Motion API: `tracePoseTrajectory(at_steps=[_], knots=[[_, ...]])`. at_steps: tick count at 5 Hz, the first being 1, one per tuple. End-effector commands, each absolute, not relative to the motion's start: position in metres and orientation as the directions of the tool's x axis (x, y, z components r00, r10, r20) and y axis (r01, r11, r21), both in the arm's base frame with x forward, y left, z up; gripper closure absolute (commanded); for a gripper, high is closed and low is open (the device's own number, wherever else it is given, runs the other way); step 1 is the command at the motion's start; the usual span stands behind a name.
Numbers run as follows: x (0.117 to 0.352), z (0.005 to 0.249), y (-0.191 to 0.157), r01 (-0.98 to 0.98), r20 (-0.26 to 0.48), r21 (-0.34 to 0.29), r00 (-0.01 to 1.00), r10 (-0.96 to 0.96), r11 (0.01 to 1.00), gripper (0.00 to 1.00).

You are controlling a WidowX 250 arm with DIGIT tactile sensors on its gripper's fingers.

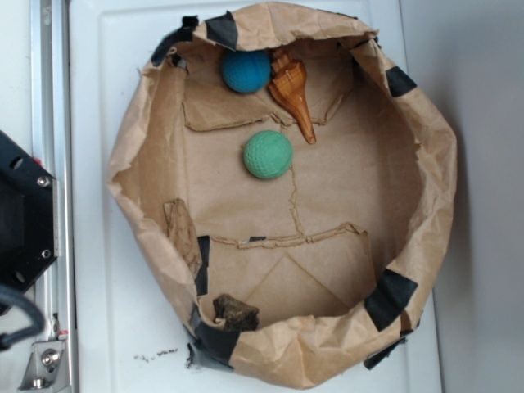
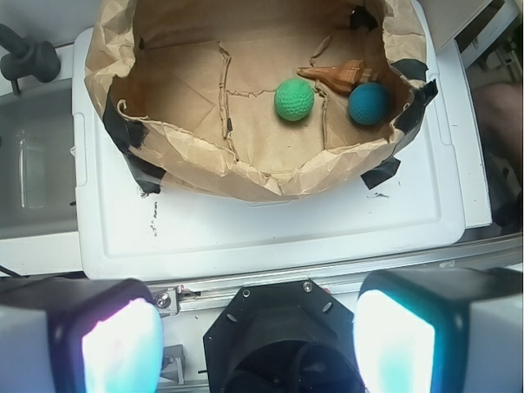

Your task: Grab the green ball.

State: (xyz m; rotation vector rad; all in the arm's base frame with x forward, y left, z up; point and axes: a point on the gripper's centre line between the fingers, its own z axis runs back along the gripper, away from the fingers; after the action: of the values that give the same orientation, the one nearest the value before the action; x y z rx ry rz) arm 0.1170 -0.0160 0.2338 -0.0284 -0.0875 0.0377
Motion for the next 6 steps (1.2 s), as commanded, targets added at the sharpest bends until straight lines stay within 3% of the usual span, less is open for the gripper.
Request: tracePoseTrajectory(at_steps=[1, 3, 4, 5, 6], knots=[[0.217, 0.219, -0.004, -0.173, 0.160, -0.011, 0.972, 0.173, 0.985, 0.00], [0.315, 0.180, 0.018, -0.294, 0.211, -0.006, 0.934, 0.289, 0.956, 0.00], [0.320, 0.147, 0.020, -0.369, 0.261, -0.035, 0.894, 0.365, 0.929, 0.00], [0.304, 0.136, 0.008, -0.300, 0.240, -0.053, 0.922, 0.304, 0.952, 0.00], [0.304, 0.136, 0.008, -0.300, 0.240, -0.053, 0.922, 0.304, 0.952, 0.00]])
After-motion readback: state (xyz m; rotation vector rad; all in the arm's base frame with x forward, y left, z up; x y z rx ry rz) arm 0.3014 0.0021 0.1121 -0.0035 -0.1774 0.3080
